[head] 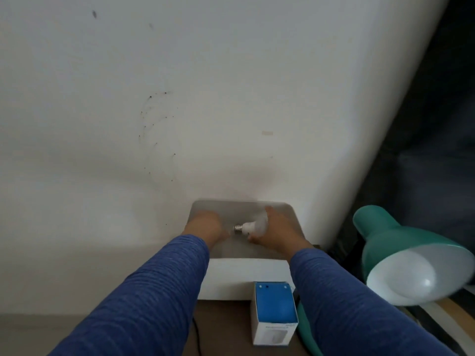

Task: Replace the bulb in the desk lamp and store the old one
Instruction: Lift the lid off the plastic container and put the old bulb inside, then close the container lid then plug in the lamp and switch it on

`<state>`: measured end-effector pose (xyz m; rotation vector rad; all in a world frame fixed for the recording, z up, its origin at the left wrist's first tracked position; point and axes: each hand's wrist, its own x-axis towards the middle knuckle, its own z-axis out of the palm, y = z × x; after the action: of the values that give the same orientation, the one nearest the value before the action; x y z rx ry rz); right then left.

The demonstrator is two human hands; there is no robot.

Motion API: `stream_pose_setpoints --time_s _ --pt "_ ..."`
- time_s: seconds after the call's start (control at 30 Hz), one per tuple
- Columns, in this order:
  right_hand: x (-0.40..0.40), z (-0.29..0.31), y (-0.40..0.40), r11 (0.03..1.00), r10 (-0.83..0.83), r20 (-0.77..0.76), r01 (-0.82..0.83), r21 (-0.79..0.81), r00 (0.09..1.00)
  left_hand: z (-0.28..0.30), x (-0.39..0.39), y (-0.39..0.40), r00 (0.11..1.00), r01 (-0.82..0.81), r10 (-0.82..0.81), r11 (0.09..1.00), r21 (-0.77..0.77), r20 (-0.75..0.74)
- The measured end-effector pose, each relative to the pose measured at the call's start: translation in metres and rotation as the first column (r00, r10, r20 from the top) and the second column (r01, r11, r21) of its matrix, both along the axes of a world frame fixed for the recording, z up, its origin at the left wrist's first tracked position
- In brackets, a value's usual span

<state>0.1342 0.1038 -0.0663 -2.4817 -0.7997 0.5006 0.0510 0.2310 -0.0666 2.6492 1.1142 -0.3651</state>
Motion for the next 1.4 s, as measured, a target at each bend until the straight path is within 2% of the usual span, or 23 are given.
stream_pose_setpoints --time_s 0.07,0.2,0.3,0.5,0.77,0.97,1.07,1.2,1.3,1.4 --pt "-0.002 0.006 0.003 0.998 0.007 0.058 -0.004 -0.063 0.998 0.009 -0.004 -0.004 1.0 0.008 -0.009 0.999 0.044 0.011" --pt "-0.011 0.024 0.001 0.955 0.083 0.178 -0.027 -0.297 0.98 0.03 -0.019 -0.016 0.995 0.016 -0.032 0.986 0.166 0.092" --pt "-0.024 0.042 -0.012 0.931 0.099 0.205 -0.018 -0.364 0.974 0.044 -0.038 -0.027 0.993 0.004 -0.029 0.978 0.209 0.117" --pt "-0.071 0.094 -0.061 0.937 0.126 0.204 -0.049 -0.346 0.971 0.072 -0.087 -0.052 0.993 -0.022 0.001 0.983 0.183 0.116" --pt "-0.124 0.101 -0.131 0.949 0.136 0.35 -0.02 -0.316 0.927 0.072 -0.155 -0.096 0.981 -0.053 0.026 0.99 0.133 0.194" --pt "-0.152 0.058 -0.185 0.968 0.06 0.272 0.01 -0.25 0.96 0.028 -0.205 -0.145 0.964 -0.04 0.05 0.998 -0.043 0.262" --pt "-0.17 0.03 -0.212 0.984 0.014 0.195 0.021 -0.174 0.981 -0.004 -0.225 -0.172 0.959 -0.086 0.107 0.992 -0.092 0.264" --pt "-0.199 -0.014 -0.243 0.997 -0.053 0.034 0.054 -0.046 0.998 -0.047 -0.256 -0.211 0.906 -0.139 0.238 0.949 -0.284 0.351" --pt "-0.214 -0.044 -0.264 0.996 -0.085 -0.068 0.087 0.025 0.994 -0.076 -0.274 -0.227 0.891 -0.132 0.258 0.935 -0.33 0.375" --pt "-0.224 -0.072 -0.278 0.993 -0.118 -0.105 0.12 0.01 0.987 -0.1 -0.284 -0.233 0.886 -0.136 0.275 0.923 -0.359 0.372"
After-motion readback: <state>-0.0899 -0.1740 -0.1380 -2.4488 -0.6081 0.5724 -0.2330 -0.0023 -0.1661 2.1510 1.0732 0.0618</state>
